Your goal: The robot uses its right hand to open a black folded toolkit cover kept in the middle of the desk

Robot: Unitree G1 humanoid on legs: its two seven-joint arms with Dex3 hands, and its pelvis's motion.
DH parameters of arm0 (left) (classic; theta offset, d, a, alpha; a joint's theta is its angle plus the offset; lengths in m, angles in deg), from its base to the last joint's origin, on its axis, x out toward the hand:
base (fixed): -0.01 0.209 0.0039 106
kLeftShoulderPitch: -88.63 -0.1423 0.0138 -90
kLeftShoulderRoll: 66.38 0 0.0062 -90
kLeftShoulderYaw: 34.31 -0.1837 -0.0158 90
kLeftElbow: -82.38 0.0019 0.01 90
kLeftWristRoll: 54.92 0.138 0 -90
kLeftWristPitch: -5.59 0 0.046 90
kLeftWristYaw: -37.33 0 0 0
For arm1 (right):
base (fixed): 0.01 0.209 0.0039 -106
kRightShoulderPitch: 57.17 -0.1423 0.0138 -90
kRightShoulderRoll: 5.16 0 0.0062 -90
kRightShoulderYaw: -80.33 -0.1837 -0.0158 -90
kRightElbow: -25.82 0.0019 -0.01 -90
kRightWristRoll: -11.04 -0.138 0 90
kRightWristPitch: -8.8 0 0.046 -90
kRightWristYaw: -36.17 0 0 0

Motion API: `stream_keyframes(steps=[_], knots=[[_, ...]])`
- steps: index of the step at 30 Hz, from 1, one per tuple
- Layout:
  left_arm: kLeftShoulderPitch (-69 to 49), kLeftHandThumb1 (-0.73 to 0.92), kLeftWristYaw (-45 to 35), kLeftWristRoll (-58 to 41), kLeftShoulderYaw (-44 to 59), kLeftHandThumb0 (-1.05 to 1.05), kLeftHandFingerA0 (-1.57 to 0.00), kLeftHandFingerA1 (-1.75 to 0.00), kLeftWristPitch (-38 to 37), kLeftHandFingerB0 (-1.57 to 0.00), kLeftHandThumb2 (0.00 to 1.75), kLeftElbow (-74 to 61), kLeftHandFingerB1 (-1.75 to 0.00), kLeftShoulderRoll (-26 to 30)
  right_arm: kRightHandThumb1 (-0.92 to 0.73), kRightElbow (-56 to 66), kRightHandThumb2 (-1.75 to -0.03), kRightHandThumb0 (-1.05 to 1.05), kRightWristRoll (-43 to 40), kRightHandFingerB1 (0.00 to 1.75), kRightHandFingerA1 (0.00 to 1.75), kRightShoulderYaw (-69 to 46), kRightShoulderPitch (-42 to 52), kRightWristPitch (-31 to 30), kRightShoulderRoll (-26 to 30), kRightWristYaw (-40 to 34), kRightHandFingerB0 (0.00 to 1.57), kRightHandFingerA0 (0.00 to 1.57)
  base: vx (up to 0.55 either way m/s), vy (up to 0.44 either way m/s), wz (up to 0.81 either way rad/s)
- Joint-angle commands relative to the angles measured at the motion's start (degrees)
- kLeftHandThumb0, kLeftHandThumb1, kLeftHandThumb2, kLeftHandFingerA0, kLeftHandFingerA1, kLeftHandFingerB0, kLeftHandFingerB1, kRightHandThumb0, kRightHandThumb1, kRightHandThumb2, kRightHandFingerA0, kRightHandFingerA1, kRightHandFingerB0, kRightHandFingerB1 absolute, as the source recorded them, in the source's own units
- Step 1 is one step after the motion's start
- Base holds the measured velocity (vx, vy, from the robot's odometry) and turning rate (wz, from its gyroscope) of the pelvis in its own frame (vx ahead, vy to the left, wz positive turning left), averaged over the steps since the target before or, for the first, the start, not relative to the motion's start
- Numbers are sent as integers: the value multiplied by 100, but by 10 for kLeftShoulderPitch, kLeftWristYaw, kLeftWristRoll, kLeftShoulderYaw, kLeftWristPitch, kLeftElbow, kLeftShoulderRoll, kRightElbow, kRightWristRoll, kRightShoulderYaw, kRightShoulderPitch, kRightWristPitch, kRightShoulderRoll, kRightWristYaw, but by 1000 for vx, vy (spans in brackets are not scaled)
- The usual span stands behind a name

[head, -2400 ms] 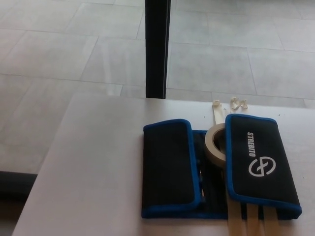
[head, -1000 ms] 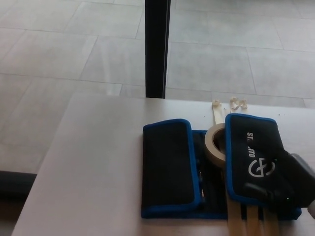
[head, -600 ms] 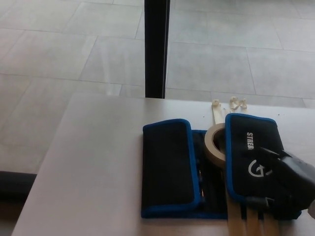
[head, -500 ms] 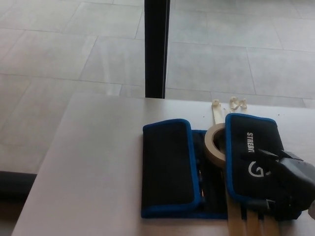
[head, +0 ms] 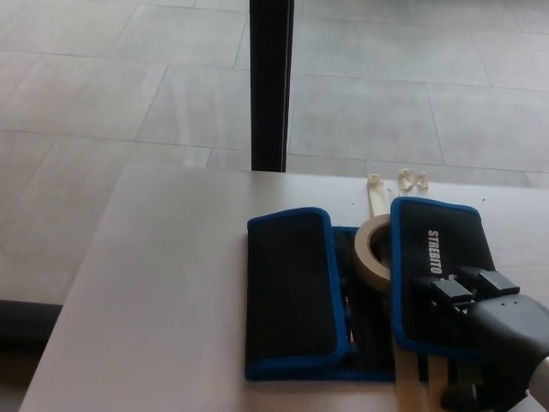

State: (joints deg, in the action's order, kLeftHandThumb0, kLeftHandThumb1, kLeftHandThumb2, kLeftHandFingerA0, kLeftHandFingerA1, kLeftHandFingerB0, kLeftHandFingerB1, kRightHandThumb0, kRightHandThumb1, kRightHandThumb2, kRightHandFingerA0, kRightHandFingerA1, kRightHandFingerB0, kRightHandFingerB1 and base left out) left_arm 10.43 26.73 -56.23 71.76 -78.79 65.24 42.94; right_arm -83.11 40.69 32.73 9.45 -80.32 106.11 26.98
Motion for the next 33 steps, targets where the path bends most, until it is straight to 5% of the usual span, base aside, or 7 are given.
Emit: stream_keyframes(steps=[1,7,8,10,11,12,33], knots=[[13,16,-13,-6,1,-102,-33,-107,22,-8,138,-1,-96,21,-47,-71,-54,-20,316,29,45,103,-8,-108,22,-145,22,13,0,0,0],[11,14,-6,7,-11,-105,-39,-106,18,-19,137,0,-97,22,-54,-105,-56,-41,319,34,62,101,-13,-128,5,-235,30,51,0,0,0],[10,23,-6,6,-10,-105,-31,-101,17,-14,144,1,-94,22,-62,-103,-60,-41,309,35,125,95,-14,-120,4,-236,36,73,0,0,0],[9,23,-9,8,-12,-105,-32,-102,14,-15,145,2,-95,22,-66,-102,-63,-47,289,39,147,80,-17,-99,3,-251,40,84,0,0,0],[9,22,-9,6,-10,-105,-36,-104,14,-10,146,4,-93,21,-51,-105,-91,-48,281,54,126,73,-18,-87,2,-266,35,100,0,0,0],[9,10,-9,13,-18,-97,-41,-114,10,-35,148,6,-114,22,-66,-113,-60,-44,277,41,146,67,-22,-82,-2,-284,44,89,0,0,0],[15,7,9,22,-43,-89,-46,-108,5,-41,143,17,-108,16,-61,-230,-58,-39,285,60,156,35,-57,-41,-12,-389,97,97,0,0,1]])
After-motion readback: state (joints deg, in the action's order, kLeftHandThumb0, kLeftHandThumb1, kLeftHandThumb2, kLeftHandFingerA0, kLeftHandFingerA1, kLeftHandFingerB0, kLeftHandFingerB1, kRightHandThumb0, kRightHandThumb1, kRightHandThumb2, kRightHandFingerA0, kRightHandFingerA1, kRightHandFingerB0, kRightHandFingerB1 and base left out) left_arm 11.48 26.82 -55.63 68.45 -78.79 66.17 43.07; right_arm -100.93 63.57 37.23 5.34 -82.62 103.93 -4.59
